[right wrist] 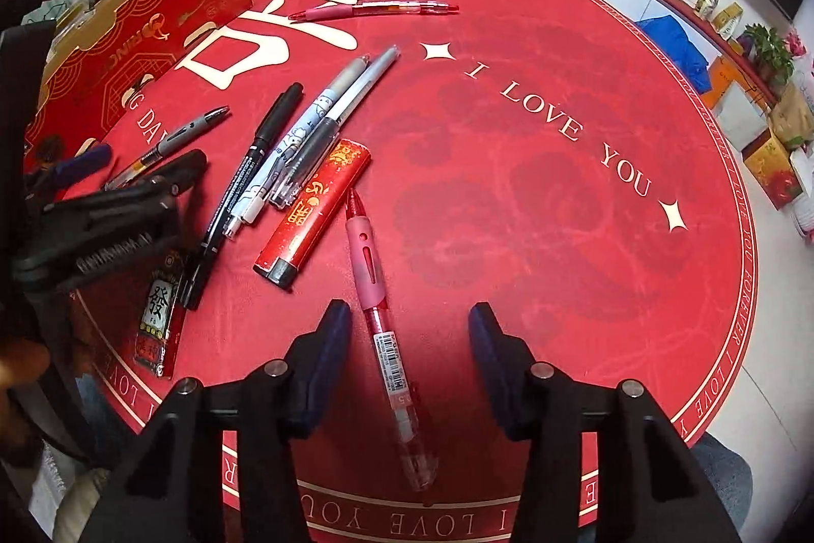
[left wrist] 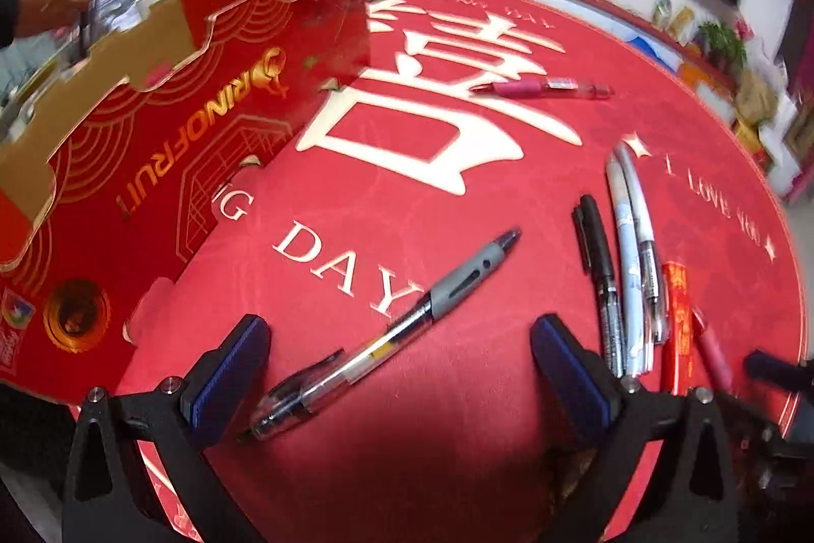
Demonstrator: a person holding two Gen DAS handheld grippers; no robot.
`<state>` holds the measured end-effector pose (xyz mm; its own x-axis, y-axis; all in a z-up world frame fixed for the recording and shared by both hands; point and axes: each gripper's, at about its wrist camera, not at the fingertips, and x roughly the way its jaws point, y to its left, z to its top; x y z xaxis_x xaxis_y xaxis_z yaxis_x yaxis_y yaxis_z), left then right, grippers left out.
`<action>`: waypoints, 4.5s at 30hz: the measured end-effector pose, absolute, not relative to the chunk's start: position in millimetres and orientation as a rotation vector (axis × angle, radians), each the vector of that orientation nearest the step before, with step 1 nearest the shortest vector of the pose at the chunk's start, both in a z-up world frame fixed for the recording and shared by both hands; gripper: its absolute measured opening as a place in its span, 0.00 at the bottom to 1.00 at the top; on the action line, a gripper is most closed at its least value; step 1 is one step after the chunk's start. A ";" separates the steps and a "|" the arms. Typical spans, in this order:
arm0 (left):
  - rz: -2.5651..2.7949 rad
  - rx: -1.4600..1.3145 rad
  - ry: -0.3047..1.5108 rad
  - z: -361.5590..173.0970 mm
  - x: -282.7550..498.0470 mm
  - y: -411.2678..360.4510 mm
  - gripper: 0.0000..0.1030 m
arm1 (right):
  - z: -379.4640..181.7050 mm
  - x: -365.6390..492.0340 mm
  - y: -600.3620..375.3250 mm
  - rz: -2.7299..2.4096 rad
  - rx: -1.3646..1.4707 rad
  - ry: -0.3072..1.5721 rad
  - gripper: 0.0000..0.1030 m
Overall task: Organize rigid objects
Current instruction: 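Move both tools back over the pens on the mat, then grasp grey-grip clear pen with left tool while right tool grasps pink pen, then carry grey-grip pen with left tool while right tool carries pink pen over box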
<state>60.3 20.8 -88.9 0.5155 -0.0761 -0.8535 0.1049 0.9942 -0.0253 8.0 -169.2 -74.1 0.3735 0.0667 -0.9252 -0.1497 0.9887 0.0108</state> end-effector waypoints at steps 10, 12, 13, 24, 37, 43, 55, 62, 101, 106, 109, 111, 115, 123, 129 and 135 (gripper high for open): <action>-0.133 0.059 1.004 -84.6 44.4 -13.8 1.00 | -74.2 5.9 -169.1 0.148 -0.082 1.168 0.49; -0.108 0.044 1.007 -84.6 53.5 -10.1 1.00 | -74.0 6.2 -169.1 0.156 -0.086 1.172 0.49; -0.093 0.037 1.011 -84.2 56.5 -6.4 1.00 | -74.0 6.8 -168.6 0.157 -0.087 1.173 0.49; -0.021 0.001 0.999 -82.6 52.8 21.6 1.00 | -74.8 6.1 -168.7 0.162 -0.090 1.169 0.50; -0.126 0.069 1.002 -80.6 55.8 4.6 1.00 | -74.2 9.7 -169.5 0.155 -0.086 1.190 0.53; -0.167 0.088 1.012 -73.9 47.7 -2.0 0.69 | -72.0 5.7 -167.0 0.177 -0.098 1.188 0.35; -0.150 0.014 1.076 -62.2 31.9 16.2 0.11 | -62.8 0.9 -170.3 0.248 -0.023 1.202 0.11; -0.116 0.104 1.053 -67.5 29.6 5.0 0.11 | -68.4 1.0 -163.4 0.243 -0.085 1.223 0.11; -0.031 0.082 0.751 25.9 -18.8 18.9 0.10 | 9.7 5.3 -133.8 0.351 0.028 1.009 0.10; -0.006 0.057 0.734 30.3 -16.6 32.1 0.10 | 19.6 11.6 -115.3 0.385 -0.012 0.985 0.10; 0.012 0.043 0.722 35.7 -14.0 42.9 0.10 | 26.2 15.6 -104.6 0.402 -0.030 0.971 0.10; 0.024 0.035 0.715 38.4 -13.7 51.9 0.10 | 30.1 18.7 -97.1 0.415 -0.046 0.962 0.11; 0.056 0.022 0.696 46.4 -11.9 68.9 0.10 | 38.7 25.8 -82.9 0.444 -0.063 0.946 0.10; 0.108 0.000 0.676 57.0 -5.9 97.7 0.10 | 51.1 35.5 -59.4 0.486 -0.083 0.923 0.11; 0.140 -0.014 0.667 61.2 -0.3 114.7 0.10 | 56.1 43.2 -44.0 0.513 -0.109 0.911 0.11; 0.176 -0.026 0.660 63.9 6.7 129.8 0.10 | 60.7 53.2 -26.8 0.543 -0.110 0.913 0.11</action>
